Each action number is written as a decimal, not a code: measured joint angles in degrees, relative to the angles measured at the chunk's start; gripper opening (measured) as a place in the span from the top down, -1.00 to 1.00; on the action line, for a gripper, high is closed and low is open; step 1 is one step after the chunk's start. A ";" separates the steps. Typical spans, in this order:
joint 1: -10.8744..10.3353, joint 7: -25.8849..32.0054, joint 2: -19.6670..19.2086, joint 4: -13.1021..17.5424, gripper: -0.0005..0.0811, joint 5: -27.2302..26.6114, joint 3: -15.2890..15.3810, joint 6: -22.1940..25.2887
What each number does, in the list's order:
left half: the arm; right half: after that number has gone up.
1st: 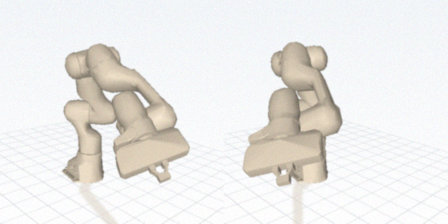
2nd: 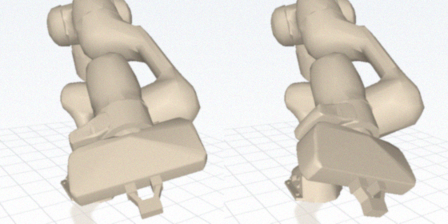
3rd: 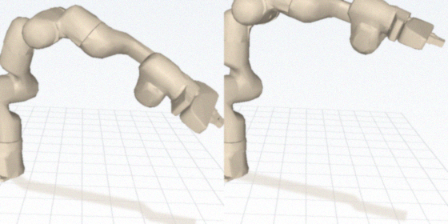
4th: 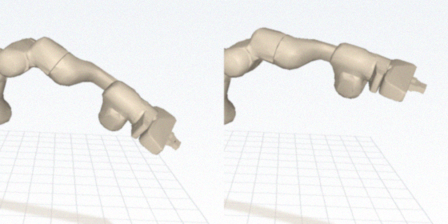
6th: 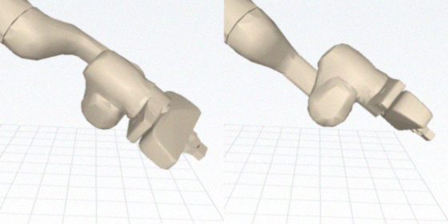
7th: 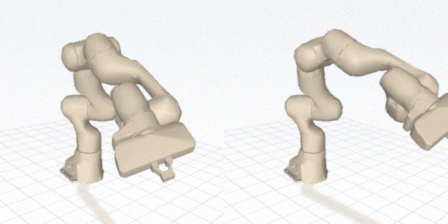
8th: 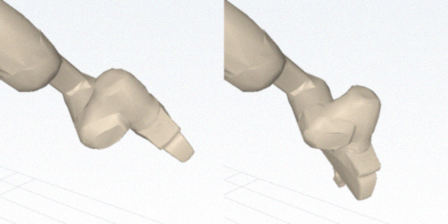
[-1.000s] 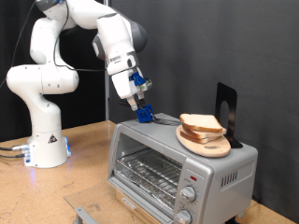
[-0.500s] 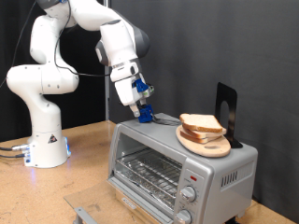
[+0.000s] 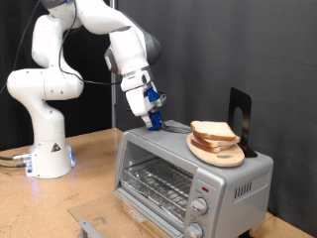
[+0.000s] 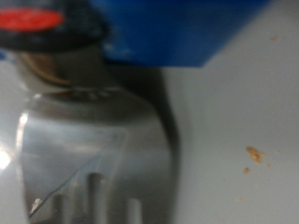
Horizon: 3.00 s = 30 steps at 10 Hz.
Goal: Make a piece of toast with the oven
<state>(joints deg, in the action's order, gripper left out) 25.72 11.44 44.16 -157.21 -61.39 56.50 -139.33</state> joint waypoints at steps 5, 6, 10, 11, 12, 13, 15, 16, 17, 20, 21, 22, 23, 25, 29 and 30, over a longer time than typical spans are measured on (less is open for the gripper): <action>-0.48 0.04 -0.07 0.19 -0.99 -0.91 0.18 0.01; -0.50 0.03 -0.07 0.19 -0.99 -0.91 0.25 0.07; -0.50 -0.63 -0.07 0.10 -0.94 -0.91 0.48 0.47; -0.50 -0.76 -0.06 0.05 -0.51 -0.91 0.53 0.50; -0.50 -0.87 -0.04 0.03 -0.18 -0.91 0.55 0.53; -0.50 -0.91 -0.04 0.02 -0.18 -0.91 0.55 0.53; -0.50 -0.91 -0.01 0.01 -0.19 -0.91 0.55 0.56; -0.50 -0.93 0.05 0.00 -0.19 -0.91 0.47 0.78; -0.51 -0.96 0.20 0.01 -0.19 -0.91 0.06 1.66; -1.32 -0.85 2.34 0.63 -0.19 -0.86 -6.87 9.26; -1.60 -0.61 3.44 0.93 -0.19 -0.63 -9.78 11.99; -1.67 -0.49 4.52 1.28 -0.19 0.33 -12.43 14.84; -1.55 -0.60 5.46 1.93 -0.19 2.94 -15.13 18.77; -1.22 -0.66 5.90 2.57 -0.20 5.10 -17.14 22.20; 0.92 2.28 5.60 1.66 -0.20 5.08 -18.05 19.10; 2.66 4.06 5.29 1.54 -0.20 6.27 -18.88 19.03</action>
<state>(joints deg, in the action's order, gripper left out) 28.38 15.50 49.45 -155.68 -55.13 37.62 -120.30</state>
